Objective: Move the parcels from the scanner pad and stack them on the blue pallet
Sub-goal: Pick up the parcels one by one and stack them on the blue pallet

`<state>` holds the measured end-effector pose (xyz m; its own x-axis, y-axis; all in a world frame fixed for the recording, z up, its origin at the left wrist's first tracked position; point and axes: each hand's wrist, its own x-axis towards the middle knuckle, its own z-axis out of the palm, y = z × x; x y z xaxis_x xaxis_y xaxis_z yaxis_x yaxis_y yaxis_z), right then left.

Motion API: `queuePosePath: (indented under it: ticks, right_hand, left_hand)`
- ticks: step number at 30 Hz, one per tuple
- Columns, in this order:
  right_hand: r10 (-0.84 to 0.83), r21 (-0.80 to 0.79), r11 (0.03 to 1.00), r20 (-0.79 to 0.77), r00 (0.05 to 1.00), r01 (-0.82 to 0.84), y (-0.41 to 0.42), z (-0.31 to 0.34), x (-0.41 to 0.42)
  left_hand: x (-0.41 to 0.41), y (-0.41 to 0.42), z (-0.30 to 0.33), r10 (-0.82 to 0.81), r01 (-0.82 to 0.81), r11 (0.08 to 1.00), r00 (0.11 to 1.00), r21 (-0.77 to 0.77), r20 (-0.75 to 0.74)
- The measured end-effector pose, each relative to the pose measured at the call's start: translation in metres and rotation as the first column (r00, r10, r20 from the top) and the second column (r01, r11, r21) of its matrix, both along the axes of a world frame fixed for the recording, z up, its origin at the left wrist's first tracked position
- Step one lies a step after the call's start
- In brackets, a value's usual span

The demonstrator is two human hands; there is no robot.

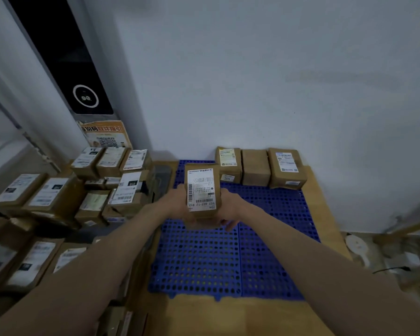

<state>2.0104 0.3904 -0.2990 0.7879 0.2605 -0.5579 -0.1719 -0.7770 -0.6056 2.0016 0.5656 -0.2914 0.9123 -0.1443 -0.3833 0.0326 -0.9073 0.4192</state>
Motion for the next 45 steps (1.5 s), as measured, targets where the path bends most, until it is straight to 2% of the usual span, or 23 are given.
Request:
queuePosePath:
  ticks: [6, 10, 17, 26, 30, 36, 45]
  right_hand:
    - [-0.017, 0.042, 0.999, 0.010, 1.000, 0.016, 0.011, -0.019, 0.036]
    - [-0.041, 0.006, 0.999, 0.016, 0.999, 0.041, 0.020, -0.032, 0.067]
    - [-0.088, -0.084, 0.993, 0.004, 0.996, 0.088, 0.034, -0.068, 0.140]
    - [-0.173, -0.056, 0.983, 0.070, 0.983, 0.177, 0.041, -0.126, 0.221]
    - [-0.181, -0.105, 0.976, 0.106, 0.978, 0.192, 0.039, -0.148, 0.247]
    - [-0.061, -0.267, 0.957, 0.200, 0.978, 0.115, 0.041, -0.165, 0.262]
    - [0.052, -0.386, 0.921, 0.259, 0.965, 0.054, 0.042, -0.158, 0.280]
  left_hand:
    - [0.035, 0.005, -0.010, 0.025, -0.025, 1.000, 1.000, 0.012, 0.011]
    - [0.070, 0.014, -0.026, 0.077, -0.076, 0.996, 0.997, 0.038, -0.024]
    - [0.148, 0.027, -0.075, 0.103, -0.102, 0.995, 0.992, 0.010, -0.073]
    - [0.241, 0.032, -0.138, 0.143, -0.147, 0.989, 0.981, -0.026, -0.130]
    - [0.268, 0.030, -0.164, 0.162, -0.169, 0.985, 0.974, -0.032, -0.160]
    - [0.287, 0.029, -0.188, 0.193, -0.198, 0.980, 0.966, -0.014, -0.173]
    - [0.309, 0.024, -0.192, 0.177, -0.180, 0.980, 0.983, -0.082, -0.038]
